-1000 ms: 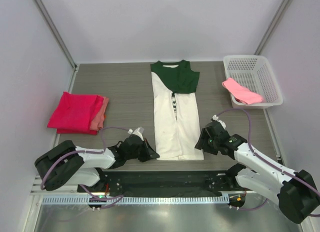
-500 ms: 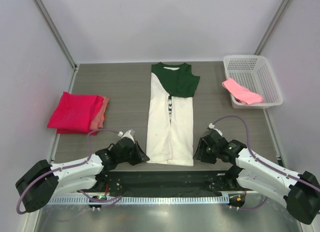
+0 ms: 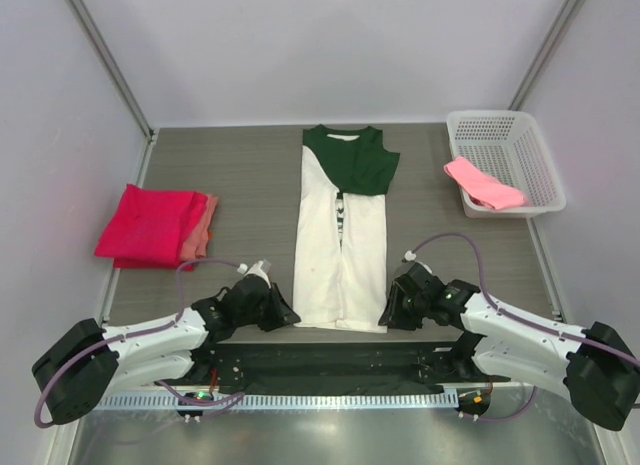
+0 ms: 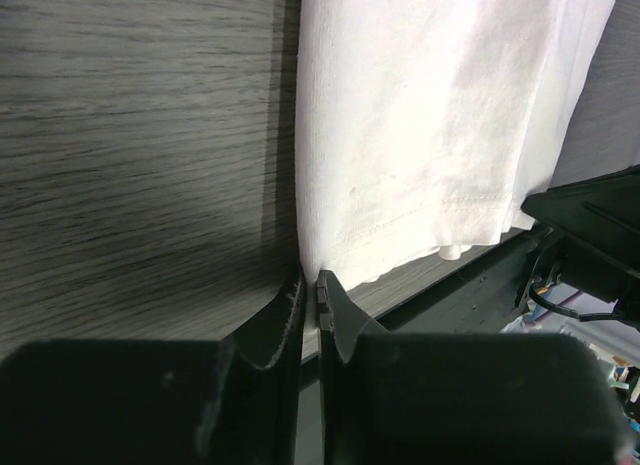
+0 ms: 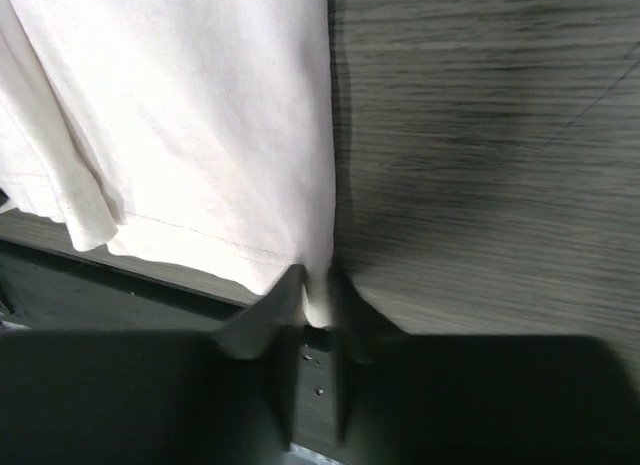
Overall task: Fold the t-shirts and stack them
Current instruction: Fold the tshirt
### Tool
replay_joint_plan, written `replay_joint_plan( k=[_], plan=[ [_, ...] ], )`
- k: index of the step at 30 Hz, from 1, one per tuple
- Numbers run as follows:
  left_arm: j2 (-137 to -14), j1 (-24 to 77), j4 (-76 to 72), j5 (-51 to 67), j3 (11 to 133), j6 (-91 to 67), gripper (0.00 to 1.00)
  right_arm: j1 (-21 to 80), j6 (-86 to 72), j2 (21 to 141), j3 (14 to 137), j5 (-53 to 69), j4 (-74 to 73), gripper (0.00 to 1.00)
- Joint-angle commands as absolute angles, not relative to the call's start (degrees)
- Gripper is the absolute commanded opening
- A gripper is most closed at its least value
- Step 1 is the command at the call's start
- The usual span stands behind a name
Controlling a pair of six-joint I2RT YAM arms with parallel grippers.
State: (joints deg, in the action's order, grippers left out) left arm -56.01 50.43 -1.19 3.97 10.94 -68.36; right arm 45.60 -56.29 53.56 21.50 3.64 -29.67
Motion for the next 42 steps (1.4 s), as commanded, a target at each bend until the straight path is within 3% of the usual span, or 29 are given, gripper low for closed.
replay_joint_plan(
  k=[1,3,10,14,18,23,34,42],
  plan=[
    [-56.7,50.3,2.7,4.7,10.8,-66.8,0.09,46.8,-57.1,54.1,21.2,4.2,-27.4,0.15],
    [-56.3,50.3,2.8,5.4,10.9,-66.7,0.0,46.8,-57.4,53.2,21.4,4.5,-27.7,0.01],
    [-53.9,49.7,4.6,8.0,14.7,-66.2,0.0,46.9,-56.4,48.2,26.6,0.9,-31.5,0.01],
    [-54.9,45.0,9.0,9.0,22.5,-62.9,0.0,46.8,-55.0,49.5,33.3,-8.2,-33.6,0.01],
    [-59.0,40.4,11.9,8.4,30.5,-58.8,0.0,44.8,-51.4,54.9,42.6,-12.7,-33.7,0.01],
    [-68.2,32.7,12.3,12.1,42.0,-55.6,0.0,33.8,-44.5,65.1,51.3,-12.2,-32.2,0.01],
    [-92.3,25.0,12.5,15.7,66.8,-51.9,0.0,20.0,-37.1,88.9,70.6,-2.6,-27.5,0.01],
    [-105.0,20.5,12.6,18.5,77.1,-50.9,0.0,15.0,-35.4,104.0,82.6,6.0,-27.1,0.01]
  ],
)
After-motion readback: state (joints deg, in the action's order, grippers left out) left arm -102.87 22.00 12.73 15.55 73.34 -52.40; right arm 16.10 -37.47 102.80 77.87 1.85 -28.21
